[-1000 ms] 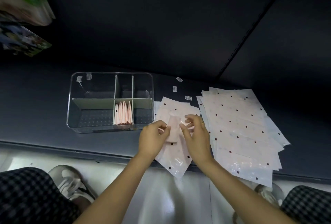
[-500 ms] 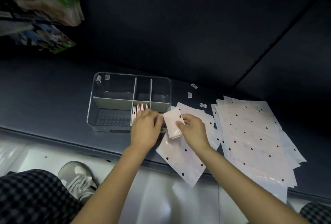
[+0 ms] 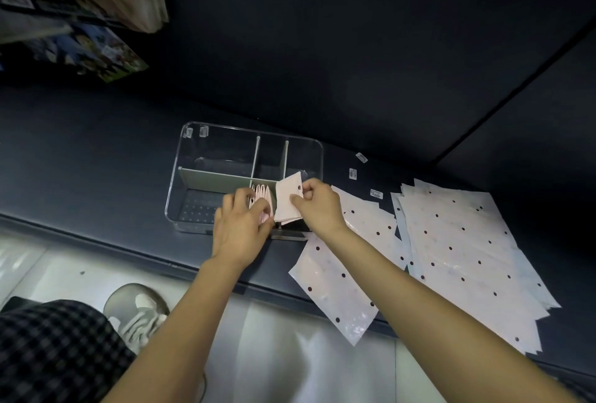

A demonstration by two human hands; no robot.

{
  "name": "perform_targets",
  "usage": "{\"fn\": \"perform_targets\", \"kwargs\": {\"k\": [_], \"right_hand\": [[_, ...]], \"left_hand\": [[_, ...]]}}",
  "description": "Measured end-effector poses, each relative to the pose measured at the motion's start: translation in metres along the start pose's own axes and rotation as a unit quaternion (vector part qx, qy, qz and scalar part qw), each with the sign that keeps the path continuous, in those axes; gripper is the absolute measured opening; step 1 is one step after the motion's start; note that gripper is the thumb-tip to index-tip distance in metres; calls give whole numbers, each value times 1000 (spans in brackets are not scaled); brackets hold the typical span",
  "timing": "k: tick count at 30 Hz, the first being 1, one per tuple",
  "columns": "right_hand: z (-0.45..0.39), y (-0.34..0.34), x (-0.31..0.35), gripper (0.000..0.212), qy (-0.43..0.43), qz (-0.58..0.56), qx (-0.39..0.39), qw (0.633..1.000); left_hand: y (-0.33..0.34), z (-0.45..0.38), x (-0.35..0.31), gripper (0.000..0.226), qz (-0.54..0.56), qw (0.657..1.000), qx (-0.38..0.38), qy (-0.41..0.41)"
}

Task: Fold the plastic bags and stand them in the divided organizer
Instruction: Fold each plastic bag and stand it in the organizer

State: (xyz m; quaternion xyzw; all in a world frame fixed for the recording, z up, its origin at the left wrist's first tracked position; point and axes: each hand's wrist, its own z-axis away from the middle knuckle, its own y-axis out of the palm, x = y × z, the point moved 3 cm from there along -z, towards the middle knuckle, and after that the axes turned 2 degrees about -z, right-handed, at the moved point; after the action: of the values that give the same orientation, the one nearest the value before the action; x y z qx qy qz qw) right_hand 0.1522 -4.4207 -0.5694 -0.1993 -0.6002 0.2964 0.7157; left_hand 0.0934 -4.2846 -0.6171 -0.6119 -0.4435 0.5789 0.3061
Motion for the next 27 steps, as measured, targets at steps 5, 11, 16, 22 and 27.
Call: {"fn": "perform_targets", "kwargs": {"k": [5,11,16,22,27], "right_hand": [[-10,6,5,6,9,46,21,999],[-11,21,11,21,-9,135,28,990],[-3,37,22,19,-28,201,-6,979],[7,35,17,20,-20,205,-45,978],[3,38,14,23,15,189,-40,981]], "left_hand": [[1,-1,0,13,33,999,-10,-25],[1,-2,1,19,87,995,-22,-53],[0,0,4,20,129,987,-48,-84],[4,-2,0,30,46,997,-11,-52],[5,-2,-2,34,50,996,-25,-74]]}}
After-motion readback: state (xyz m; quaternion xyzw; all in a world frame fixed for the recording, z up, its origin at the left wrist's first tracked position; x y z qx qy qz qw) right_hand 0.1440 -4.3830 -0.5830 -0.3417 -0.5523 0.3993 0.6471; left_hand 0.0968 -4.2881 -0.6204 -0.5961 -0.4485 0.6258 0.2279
